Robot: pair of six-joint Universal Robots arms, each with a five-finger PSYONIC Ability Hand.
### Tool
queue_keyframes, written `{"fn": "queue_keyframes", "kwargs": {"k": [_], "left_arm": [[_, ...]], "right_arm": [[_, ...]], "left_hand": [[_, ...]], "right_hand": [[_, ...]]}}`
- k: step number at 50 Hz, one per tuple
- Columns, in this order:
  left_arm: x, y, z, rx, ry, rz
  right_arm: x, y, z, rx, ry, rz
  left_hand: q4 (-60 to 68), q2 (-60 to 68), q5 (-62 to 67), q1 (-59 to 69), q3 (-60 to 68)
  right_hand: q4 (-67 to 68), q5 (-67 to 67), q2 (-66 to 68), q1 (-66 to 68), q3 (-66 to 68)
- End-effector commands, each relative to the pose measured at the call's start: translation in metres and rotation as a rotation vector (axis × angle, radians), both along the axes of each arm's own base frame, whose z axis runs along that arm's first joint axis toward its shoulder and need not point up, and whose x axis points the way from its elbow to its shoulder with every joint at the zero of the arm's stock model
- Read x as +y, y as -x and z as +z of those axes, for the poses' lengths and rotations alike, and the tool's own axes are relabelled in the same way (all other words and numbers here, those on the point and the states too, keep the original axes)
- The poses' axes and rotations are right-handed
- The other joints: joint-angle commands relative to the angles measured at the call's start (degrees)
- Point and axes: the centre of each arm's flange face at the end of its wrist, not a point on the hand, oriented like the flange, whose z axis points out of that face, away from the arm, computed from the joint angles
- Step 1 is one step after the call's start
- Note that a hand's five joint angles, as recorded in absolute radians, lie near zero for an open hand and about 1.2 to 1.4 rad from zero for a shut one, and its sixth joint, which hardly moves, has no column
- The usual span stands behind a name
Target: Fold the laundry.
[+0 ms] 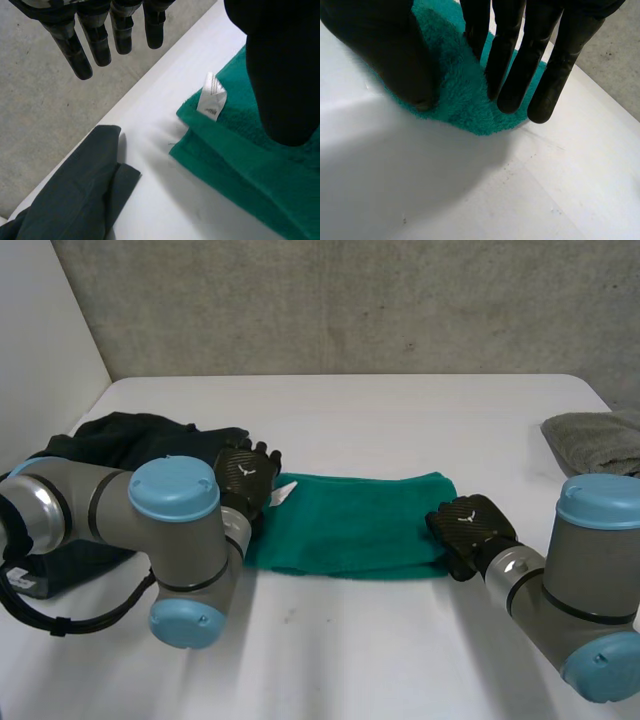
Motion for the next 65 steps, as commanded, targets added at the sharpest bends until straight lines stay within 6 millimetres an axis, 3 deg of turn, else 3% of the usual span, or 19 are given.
{"fn": "queue_keyframes", "kwargs": {"k": [1,7,10,18,26,29,31,33,38,41,46,47,49,53,55,56,59,62,65], "left_arm": [[0.003,-0.005,0.010,0.008,0.008,0.005],[0.010,-0.007,0.014,0.010,0.008,-0.002],[0.011,-0.007,0.015,0.010,0.008,-0.003],[0.013,-0.008,0.021,0.017,0.018,-0.003],[0.021,-0.014,0.036,0.030,0.033,-0.014],[0.024,-0.016,0.040,0.040,0.035,-0.025],[0.025,-0.016,0.044,0.051,0.038,-0.027],[0.026,-0.017,0.048,0.064,0.044,-0.026],[0.026,-0.018,0.055,0.090,0.051,-0.021],[0.026,-0.019,0.056,0.103,0.049,-0.018],[0.026,-0.019,0.056,0.119,0.044,-0.012],[0.027,-0.019,0.056,0.126,0.040,-0.013],[0.027,-0.018,0.056,0.138,0.037,-0.013],[0.027,-0.014,0.060,0.181,0.034,-0.016],[0.027,-0.012,0.064,0.214,0.033,-0.021],[0.028,-0.009,0.067,0.230,0.034,-0.028],[0.039,0.005,0.074,0.285,0.031,-0.070],[0.053,0.019,0.077,0.322,0.015,-0.119],[0.070,0.033,0.074,0.341,-0.019,-0.167]], "right_arm": [[0.006,0.001,0.002,-0.007,-0.035,-0.004],[0.004,0.000,0.003,-0.036,-0.047,-0.008],[0.002,0.000,0.002,-0.056,-0.052,-0.015],[0.006,0.016,-0.006,-0.017,-0.089,-0.046],[-0.014,0.069,0.019,0.265,0.092,-0.085],[-0.022,0.071,0.028,0.351,0.170,-0.058],[-0.023,0.063,0.035,0.364,0.211,-0.032],[-0.012,0.025,0.053,0.323,0.299,0.079],[0.014,-0.025,0.071,0.255,0.396,0.232],[0.044,-0.059,0.058,0.217,0.390,0.396],[0.088,-0.087,0.030,0.183,0.325,0.613],[0.091,-0.088,0.028,0.179,0.315,0.627],[0.093,-0.087,0.027,0.156,0.287,0.627],[0.084,-0.087,0.034,0.034,0.208,0.542],[0.068,-0.079,0.042,-0.036,0.163,0.448],[0.043,-0.062,0.053,-0.111,0.125,0.321],[0.001,-0.021,0.068,-0.264,0.056,0.080],[-0.018,0.003,0.072,-0.381,-0.019,-0.050],[-0.019,0.009,0.072,-0.419,-0.076,-0.090]], "left_hand": [[-1.8,-1.7,-2.8,-0.8,-2.2],[-1.8,-1.7,-2.8,-0.8,-2.2],[-1.8,-1.7,-2.8,-0.8,-2.2],[-1.8,-1.7,-2.8,-0.8,-2.2],[-1.8,-1.7,-2.8,-0.8,-2.2],[-1.8,-1.7,-2.8,-0.8,-2.2],[-1.8,-1.7,-2.8,-0.8,-2.2],[-1.8,-1.7,-2.8,-0.8,-2.2],[-1.8,-1.7,-2.8,-0.8,-2.2],[-1.8,-1.7,-2.8,-0.8,-2.2],[-1.8,-1.7,-2.8,-0.8,-2.2],[-1.8,-1.7,-2.8,-0.8,-2.2],[-1.8,-1.7,-2.8,-0.8,-2.2],[-1.7,-1.6,-2.7,-0.7,-2.2],[-1.5,-1.4,-2.6,-0.6,-2.0],[-1.5,-1.4,-2.6,-0.6,-2.0],[-1.2,-1.1,-2.2,-0.2,-1.7],[-0.9,-0.8,-1.9,0.1,-1.3],[-0.7,-0.6,-1.7,0.3,-1.1]], "right_hand": [[-11.7,-12.0,-10.4,-3.1,-10.6],[-5.5,-5.8,-4.2,3.1,-4.4],[26.9,26.6,28.1,35.5,28.0],[27.3,27.0,28.5,35.8,28.4],[27.3,27.0,28.5,35.8,28.4],[27.3,27.0,28.5,35.8,28.4],[27.3,27.0,28.5,35.8,28.4],[27.3,27.0,28.5,35.8,28.4],[27.3,27.0,28.5,35.8,28.4],[27.3,27.0,28.5,35.8,28.4],[27.3,27.0,28.5,35.8,28.4],[23.9,23.6,25.1,32.4,25.0],[-14.6,-14.9,-13.4,-6.1,-13.5],[-42.7,-43.0,-41.5,-34.2,-41.6],[-42.7,-43.0,-41.5,-34.2,-41.6],[-42.7,-43.0,-41.5,-34.2,-41.6],[-42.7,-43.0,-41.5,-34.2,-41.6],[-42.7,-43.0,-41.5,-34.2,-41.6],[-42.7,-43.0,-41.5,-34.2,-41.6]]}}
